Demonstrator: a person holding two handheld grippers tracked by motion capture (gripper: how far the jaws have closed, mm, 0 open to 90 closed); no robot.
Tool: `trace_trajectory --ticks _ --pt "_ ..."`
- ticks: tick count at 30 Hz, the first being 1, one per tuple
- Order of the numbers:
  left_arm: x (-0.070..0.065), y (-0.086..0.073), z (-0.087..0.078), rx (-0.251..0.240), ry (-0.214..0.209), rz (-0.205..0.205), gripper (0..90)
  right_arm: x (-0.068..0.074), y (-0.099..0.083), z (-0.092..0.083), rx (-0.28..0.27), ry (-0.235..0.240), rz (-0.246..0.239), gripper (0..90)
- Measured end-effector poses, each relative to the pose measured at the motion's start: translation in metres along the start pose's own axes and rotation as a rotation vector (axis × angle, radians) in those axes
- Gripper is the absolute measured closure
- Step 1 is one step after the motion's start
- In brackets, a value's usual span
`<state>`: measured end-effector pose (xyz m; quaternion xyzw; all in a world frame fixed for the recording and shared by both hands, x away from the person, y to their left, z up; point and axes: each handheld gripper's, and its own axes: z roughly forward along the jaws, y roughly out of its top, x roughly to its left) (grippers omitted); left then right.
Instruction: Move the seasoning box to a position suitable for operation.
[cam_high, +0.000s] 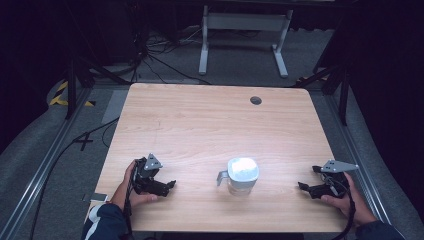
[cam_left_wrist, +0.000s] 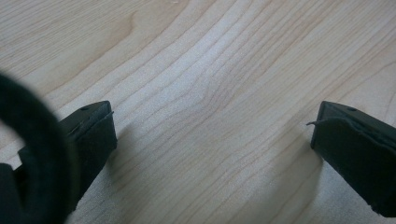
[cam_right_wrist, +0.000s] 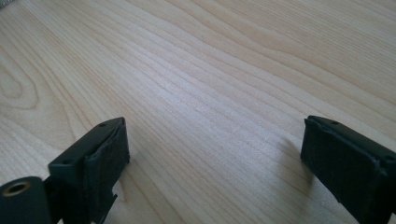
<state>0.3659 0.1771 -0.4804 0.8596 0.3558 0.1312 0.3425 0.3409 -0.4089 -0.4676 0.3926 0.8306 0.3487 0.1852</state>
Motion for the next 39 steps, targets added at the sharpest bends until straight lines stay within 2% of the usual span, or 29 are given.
trace_trajectory --ticks 16,21,22,25,26,28,29,32,33,34,35,36,37,38,39 --pt "0.0 -0.001 0.0 -0.005 -0.005 0.004 0.8 0.0 0.0 0.0 0.0 -0.005 0.002 7.7" --pt "0.0 0.001 -0.001 -0.008 -0.007 0.015 6.3 0.0 0.0 0.0 0.002 -0.001 -0.001 7.7" --pt "-0.001 0.001 -0.001 -0.016 -0.006 0.006 7.8 0.0 0.0 0.0 0.002 -0.001 -0.001 7.7" --pt "-0.002 0.004 -0.004 -0.022 -0.028 0.014 20.8 0.0 0.0 0.0 0.005 0.001 -0.003 7.7" --pt "-0.002 0.004 -0.004 -0.022 -0.028 0.014 22.7 0.0 0.0 0.0 0.005 0.001 -0.003 7.7" --pt "-0.003 0.008 -0.006 -0.028 -0.027 0.027 20.8 0.0 0.0 0.0 0.006 0.002 -0.004 7.7" --pt "-0.004 0.013 -0.01 -0.064 -0.022 0.046 25.8 0.0 0.0 0.0 0.006 0.002 -0.003 7.7" --pt "-0.007 0.019 -0.013 -0.091 -0.026 0.047 29.4 0.0 0.0 0.0 0.005 0.002 -0.004 7.7" --pt "-0.01 0.028 -0.018 -0.125 -0.032 0.067 34.1 0.0 0.0 0.0 0.006 0.002 -0.004 7.7" --pt "-0.01 0.028 -0.018 -0.125 -0.032 0.067 36.8 0.0 0.0 0.0 0.006 0.002 -0.004 7.7" --pt "-0.015 0.035 -0.022 -0.151 -0.032 0.089 36.8 0.0 0.0 0.0 0.006 0.002 -0.004 7.7" --pt "-0.017 0.039 -0.023 -0.166 -0.036 0.092 37.5 0.0 0.0 0.0 0.006 0.002 -0.004 7.7" --pt "-0.023 0.049 -0.026 -0.2 -0.05 0.113 41.7 0.0 0.0 0.0 0.006 0.003 -0.004 7.7" --pt "-0.023 0.049 -0.026 -0.2 -0.05 0.113 43.6 0.0 0.0 0.0 0.006 0.003 -0.004 7.7" --pt "-0.029 0.058 -0.028 -0.222 -0.057 0.125 43.6 0.0 0.0 0.0 0.006 0.003 -0.004 7.7"
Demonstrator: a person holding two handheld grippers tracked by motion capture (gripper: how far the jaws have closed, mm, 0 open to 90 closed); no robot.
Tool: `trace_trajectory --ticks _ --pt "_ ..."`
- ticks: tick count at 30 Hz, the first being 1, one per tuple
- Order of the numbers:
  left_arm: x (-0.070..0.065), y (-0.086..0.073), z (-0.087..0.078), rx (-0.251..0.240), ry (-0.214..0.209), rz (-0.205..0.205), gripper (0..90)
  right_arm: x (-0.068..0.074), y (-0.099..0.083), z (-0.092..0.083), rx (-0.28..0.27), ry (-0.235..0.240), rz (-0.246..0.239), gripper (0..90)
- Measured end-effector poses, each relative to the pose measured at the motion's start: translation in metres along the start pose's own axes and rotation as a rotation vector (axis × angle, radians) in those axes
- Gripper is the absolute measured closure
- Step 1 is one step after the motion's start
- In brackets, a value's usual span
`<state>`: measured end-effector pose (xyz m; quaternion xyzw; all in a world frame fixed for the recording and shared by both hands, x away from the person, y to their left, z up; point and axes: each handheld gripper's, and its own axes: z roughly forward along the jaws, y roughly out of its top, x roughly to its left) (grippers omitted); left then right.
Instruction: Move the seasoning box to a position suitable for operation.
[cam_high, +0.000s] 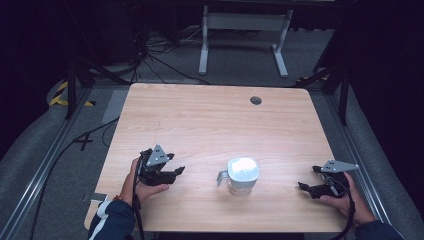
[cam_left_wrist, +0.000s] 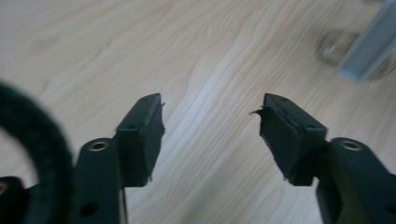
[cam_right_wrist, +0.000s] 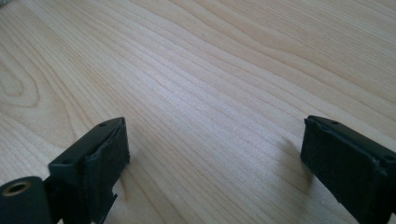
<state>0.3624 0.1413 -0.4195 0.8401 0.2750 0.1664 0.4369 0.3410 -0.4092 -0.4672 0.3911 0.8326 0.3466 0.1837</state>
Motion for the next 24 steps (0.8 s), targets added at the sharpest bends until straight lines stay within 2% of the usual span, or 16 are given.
trace_trajectory --ticks 8,12,15,17,20,24 --pt "-0.031 0.043 0.012 -0.109 -0.099 0.083 55.5 0.0 0.0 0.0 0.0 0.0 0.0 7.7" --pt "-0.045 0.057 0.016 -0.146 -0.151 0.121 70.3 0.0 0.0 0.0 -0.001 0.0 0.001 7.7" --pt "-0.054 0.066 0.019 -0.145 -0.184 0.171 81.8 0.0 0.0 0.0 -0.001 0.0 0.001 7.7" --pt "-0.062 0.072 0.023 -0.137 -0.208 0.223 85.7 0.0 0.0 0.0 -0.001 0.0 0.001 7.7" --pt "-0.068 0.076 0.028 -0.129 -0.227 0.249 89.6 0.0 0.0 0.0 -0.001 0.0 0.001 7.7" --pt "-0.071 0.079 0.032 -0.131 -0.246 0.254 89.8 0.0 0.0 0.0 -0.001 -0.001 0.001 7.7"
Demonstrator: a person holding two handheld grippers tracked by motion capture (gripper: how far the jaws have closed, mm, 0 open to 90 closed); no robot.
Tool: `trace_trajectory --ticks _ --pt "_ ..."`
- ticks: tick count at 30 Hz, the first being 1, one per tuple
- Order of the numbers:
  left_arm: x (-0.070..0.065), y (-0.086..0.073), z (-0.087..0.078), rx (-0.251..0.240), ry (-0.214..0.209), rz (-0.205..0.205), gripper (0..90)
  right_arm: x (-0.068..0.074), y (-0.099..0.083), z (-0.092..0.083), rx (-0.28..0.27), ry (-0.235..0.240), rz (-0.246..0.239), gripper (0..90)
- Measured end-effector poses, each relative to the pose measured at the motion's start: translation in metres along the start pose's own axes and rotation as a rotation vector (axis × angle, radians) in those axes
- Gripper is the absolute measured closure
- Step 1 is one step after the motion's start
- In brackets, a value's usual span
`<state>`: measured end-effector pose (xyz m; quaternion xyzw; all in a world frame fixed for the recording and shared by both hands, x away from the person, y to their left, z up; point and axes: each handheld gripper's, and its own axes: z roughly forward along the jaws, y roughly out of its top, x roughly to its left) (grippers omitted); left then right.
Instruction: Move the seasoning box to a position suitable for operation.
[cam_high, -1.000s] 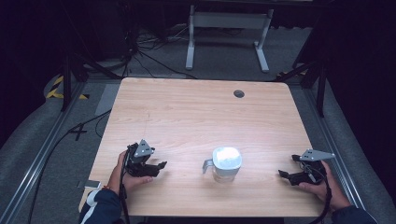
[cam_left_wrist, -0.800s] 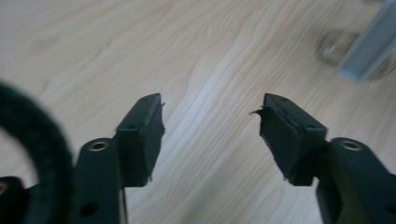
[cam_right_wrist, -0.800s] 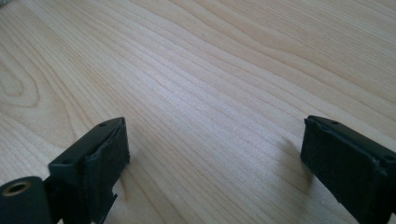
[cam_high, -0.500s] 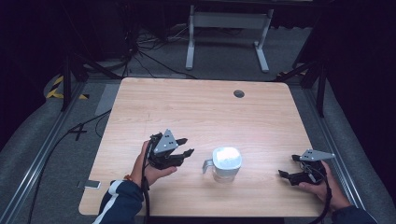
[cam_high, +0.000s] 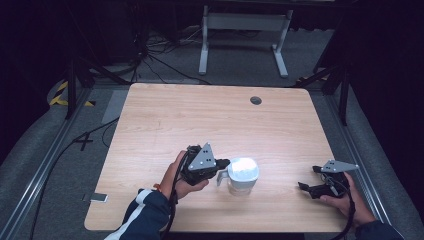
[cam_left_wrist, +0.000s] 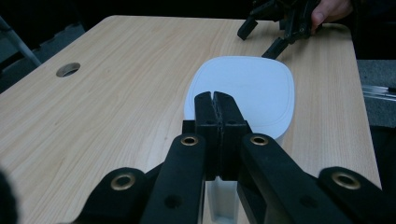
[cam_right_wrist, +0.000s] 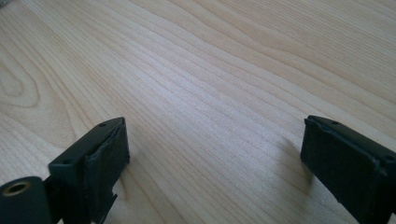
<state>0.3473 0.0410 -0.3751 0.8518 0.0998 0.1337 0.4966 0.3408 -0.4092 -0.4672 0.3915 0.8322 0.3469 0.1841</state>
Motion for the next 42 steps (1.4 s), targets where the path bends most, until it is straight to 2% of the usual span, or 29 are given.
trace_trajectory --ticks 2,7,10,22,25,26,29,32,36,39,42 --pt "-0.001 0.001 0.003 0.009 -0.005 0.009 89.9 0.0 0.0 0.0 0.0 0.0 0.0 7.7" --pt "-0.001 0.001 0.008 0.009 -0.02 0.0 89.9 0.0 0.0 0.0 -0.001 0.0 0.0 7.7" --pt "-0.002 0.0 0.012 0.026 -0.026 0.001 89.9 0.0 0.0 0.0 -0.001 0.001 0.0 7.7" --pt "0.0 -0.003 0.015 0.014 -0.044 -0.02 89.8 0.0 0.0 0.0 0.001 0.0 0.001 7.7" --pt "0.002 -0.004 0.015 0.003 -0.05 -0.037 89.8 0.0 0.0 0.0 0.005 -0.001 0.001 8.6" --pt "0.002 -0.004 0.015 0.002 -0.052 -0.036 89.9 0.0 0.001 -0.001 0.01 -0.003 0.003 11.2" --pt "0.003 -0.005 0.015 -0.003 -0.05 -0.029 90.0 0.001 0.002 -0.005 -0.001 0.001 0.006 27.7" --pt "0.003 -0.006 0.015 -0.01 -0.053 -0.04 90.0 0.004 0.005 -0.005 0.004 -0.003 -0.009 36.8" --pt "0.003 -0.007 0.014 -0.014 -0.05 -0.037 90.0 0.013 0.017 -0.011 -0.045 0.054 -0.032 47.4" --pt "0.004 -0.008 0.015 -0.021 -0.056 -0.044 90.0 0.02 0.029 -0.017 -0.066 0.093 -0.052 61.6" --pt "0.004 -0.008 0.014 -0.022 -0.055 -0.04 90.0 0.031 0.043 -0.023 -0.086 0.133 -0.101 73.9"
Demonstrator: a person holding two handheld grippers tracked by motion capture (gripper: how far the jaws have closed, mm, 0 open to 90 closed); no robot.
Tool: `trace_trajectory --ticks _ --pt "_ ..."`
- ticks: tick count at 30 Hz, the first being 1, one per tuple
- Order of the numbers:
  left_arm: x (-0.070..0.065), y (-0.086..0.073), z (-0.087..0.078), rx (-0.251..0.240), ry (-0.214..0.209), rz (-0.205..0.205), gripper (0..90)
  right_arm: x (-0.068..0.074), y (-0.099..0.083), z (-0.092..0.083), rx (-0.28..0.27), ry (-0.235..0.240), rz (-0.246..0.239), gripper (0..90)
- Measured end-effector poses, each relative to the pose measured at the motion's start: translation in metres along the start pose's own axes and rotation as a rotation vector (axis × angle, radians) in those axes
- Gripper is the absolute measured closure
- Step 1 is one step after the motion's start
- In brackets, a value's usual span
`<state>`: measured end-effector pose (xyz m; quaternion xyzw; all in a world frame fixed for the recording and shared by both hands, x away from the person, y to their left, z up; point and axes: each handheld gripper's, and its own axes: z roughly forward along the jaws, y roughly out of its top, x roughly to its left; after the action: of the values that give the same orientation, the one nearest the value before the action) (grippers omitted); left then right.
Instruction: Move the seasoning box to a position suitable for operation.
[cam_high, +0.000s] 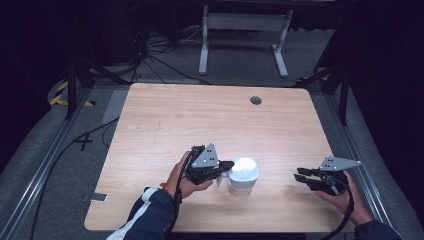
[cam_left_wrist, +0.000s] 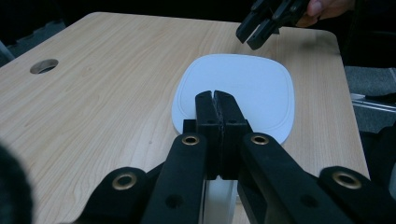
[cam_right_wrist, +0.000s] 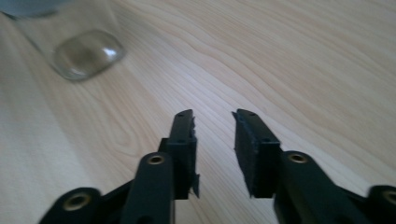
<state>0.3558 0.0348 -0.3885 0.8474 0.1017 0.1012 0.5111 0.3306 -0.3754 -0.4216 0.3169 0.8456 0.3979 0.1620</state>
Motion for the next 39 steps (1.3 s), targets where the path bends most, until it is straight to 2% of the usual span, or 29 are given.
trace_trajectory --ticks 2,5,7,8,10,13,15,20,27,33,35,39 --pt "0.0 0.0 0.0 0.0 0.0 0.001 90.0 0.008 0.011 -0.001 -0.016 0.034 -0.028 81.6" --pt "0.0 0.001 -0.001 0.01 0.015 0.006 90.0 0.023 0.027 0.002 -0.022 0.084 -0.077 88.1" --pt "0.0 0.001 -0.001 0.009 0.016 0.002 90.0 0.031 0.036 0.006 -0.016 0.106 -0.116 89.2" --pt "0.0 0.001 -0.001 0.009 0.016 0.002 90.0 0.031 0.036 0.006 -0.016 0.106 -0.116 89.2" --pt "0.001 0.0 0.0 0.005 0.013 -0.001 90.0 0.043 0.052 0.011 -0.007 0.132 -0.162 89.5" --pt "0.002 0.0 0.0 0.002 0.014 0.003 90.0 0.052 0.067 0.016 -0.012 0.152 -0.182 89.5" --pt "0.001 -0.001 -0.001 -0.003 0.014 -0.011 90.0 0.057 0.075 0.02 -0.013 0.154 -0.197 89.5" --pt "0.0 -0.002 -0.002 -0.003 0.017 0.0 90.0 0.063 0.082 0.029 0.01 0.159 -0.217 89.5" --pt "-0.001 -0.003 -0.003 -0.009 0.001 -0.017 90.0 0.061 0.08 0.027 0.006 0.161 -0.209 89.7" --pt "-0.001 -0.002 -0.003 -0.004 0.01 0.004 90.0 0.066 0.082 0.027 0.013 0.175 -0.228 89.8" --pt "-0.001 -0.003 -0.003 -0.009 0.004 -0.01 90.0 0.066 0.083 0.026 0.001 0.167 -0.223 89.8" --pt "0.0 -0.004 -0.004 -0.011 0.009 -0.001 90.0 0.068 0.087 0.026 -0.001 0.177 -0.228 89.8"
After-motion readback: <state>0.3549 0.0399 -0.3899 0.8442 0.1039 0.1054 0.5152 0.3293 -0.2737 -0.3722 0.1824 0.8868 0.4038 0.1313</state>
